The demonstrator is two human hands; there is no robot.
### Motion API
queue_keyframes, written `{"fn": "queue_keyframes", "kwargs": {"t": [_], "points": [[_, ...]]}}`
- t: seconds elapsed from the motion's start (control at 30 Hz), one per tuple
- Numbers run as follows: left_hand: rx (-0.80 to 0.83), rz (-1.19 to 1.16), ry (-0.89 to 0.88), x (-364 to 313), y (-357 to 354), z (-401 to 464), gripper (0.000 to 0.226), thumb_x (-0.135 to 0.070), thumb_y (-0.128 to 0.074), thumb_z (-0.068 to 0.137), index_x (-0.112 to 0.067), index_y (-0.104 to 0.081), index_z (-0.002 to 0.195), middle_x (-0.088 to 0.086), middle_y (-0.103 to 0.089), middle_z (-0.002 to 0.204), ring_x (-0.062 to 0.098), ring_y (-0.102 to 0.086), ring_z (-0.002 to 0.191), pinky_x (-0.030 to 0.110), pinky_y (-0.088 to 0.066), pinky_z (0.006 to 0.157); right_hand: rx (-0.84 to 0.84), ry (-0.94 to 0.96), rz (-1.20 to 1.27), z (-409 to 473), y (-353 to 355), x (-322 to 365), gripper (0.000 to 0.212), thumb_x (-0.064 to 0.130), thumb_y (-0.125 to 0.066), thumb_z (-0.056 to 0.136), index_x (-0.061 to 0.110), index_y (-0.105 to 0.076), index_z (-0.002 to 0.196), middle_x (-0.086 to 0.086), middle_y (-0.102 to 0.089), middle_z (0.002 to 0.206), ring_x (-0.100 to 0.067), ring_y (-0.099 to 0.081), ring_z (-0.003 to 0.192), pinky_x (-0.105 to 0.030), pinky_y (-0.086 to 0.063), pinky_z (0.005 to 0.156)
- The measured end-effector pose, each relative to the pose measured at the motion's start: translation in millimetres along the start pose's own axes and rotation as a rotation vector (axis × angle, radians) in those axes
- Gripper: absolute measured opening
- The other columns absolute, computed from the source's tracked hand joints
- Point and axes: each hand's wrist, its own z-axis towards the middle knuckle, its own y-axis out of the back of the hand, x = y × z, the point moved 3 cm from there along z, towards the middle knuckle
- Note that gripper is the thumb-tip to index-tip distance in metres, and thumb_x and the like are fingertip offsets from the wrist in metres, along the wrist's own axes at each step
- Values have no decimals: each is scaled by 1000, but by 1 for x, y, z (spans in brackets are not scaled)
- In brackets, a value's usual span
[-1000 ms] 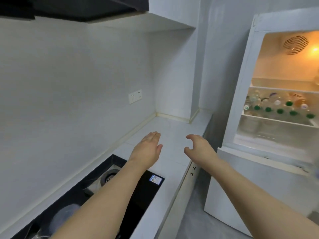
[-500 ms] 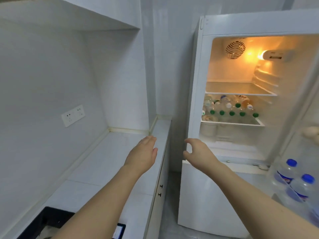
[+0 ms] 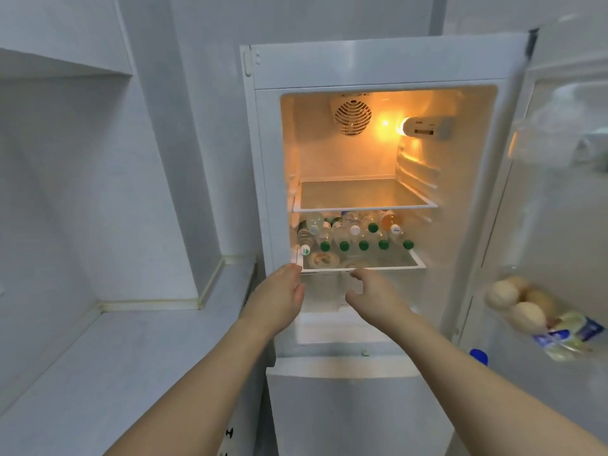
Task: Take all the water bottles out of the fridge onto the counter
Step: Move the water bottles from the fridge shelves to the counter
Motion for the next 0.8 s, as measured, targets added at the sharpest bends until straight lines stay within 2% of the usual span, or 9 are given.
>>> {"fn": "queue_keyframes", "kwargs": {"t": [0.13,0.23,0.43,0.5,0.57,0.63,0.73,0.8], "points": [[-30,-85,35,-25,-18,46,38,-26,-42,102,-14,-48,138,5,-54,138,23,-53,120,31,-42,94,-30,-5,57,40,21,-26,46,16,-56,88,12,-52,134,-8,-55,135,-24,-53,119,-34,-44,97],[-24,-140,80,-30,-30,76,43,-27,-43,102,-14,-45,143,5,-52,141,24,-52,123,28,-40,93,-40,-34,94,66,31,-43,48,17,-56,89,12,-49,137,-6,-52,137,-24,-51,121,-35,-45,97],[-27,-264,188,-23,-56,138,40,-27,-45,102,-12,-51,138,6,-57,136,24,-55,121,29,-43,94,-44,-130,181,123,27,-65,49,21,-53,92,12,-46,140,-6,-51,140,-24,-49,126,-35,-41,101],[-29,-318,252,-14,-69,163,35,-27,-46,101,-12,-57,130,6,-62,128,21,-58,107,27,-44,85,-35,-165,225,146,20,-72,49,22,-53,93,12,-46,140,-6,-51,140,-24,-50,125,-34,-42,100],[-30,-375,331,-3,-83,189,27,-26,-46,99,-11,-63,113,8,-67,111,18,-56,89,28,-41,74,-34,-212,287,168,13,-81,47,22,-54,93,12,-47,138,-5,-52,137,-24,-51,123,-36,-42,100],[-21,-475,455,14,-101,216,23,-25,-47,98,-11,-65,99,8,-66,96,19,-55,80,30,-42,69,-45,-285,386,192,8,-91,45,22,-54,92,12,-49,135,-7,-55,132,-25,-52,118,-39,-44,99],[-45,-692,651,37,-126,255,22,-26,-48,95,-12,-65,87,11,-67,89,26,-61,80,35,-52,75,-66,-413,524,231,1,-106,36,18,-53,92,2,-55,124,-24,-57,118,-32,-56,105,-48,-45,97],[-60,-831,767,47,-140,274,23,-23,-48,95,-11,-64,83,14,-66,85,28,-62,77,38,-55,77,-92,-473,594,253,-3,-114,29,17,-52,91,-1,-60,112,-28,-58,107,-30,-55,89,-50,-46,94]]}}
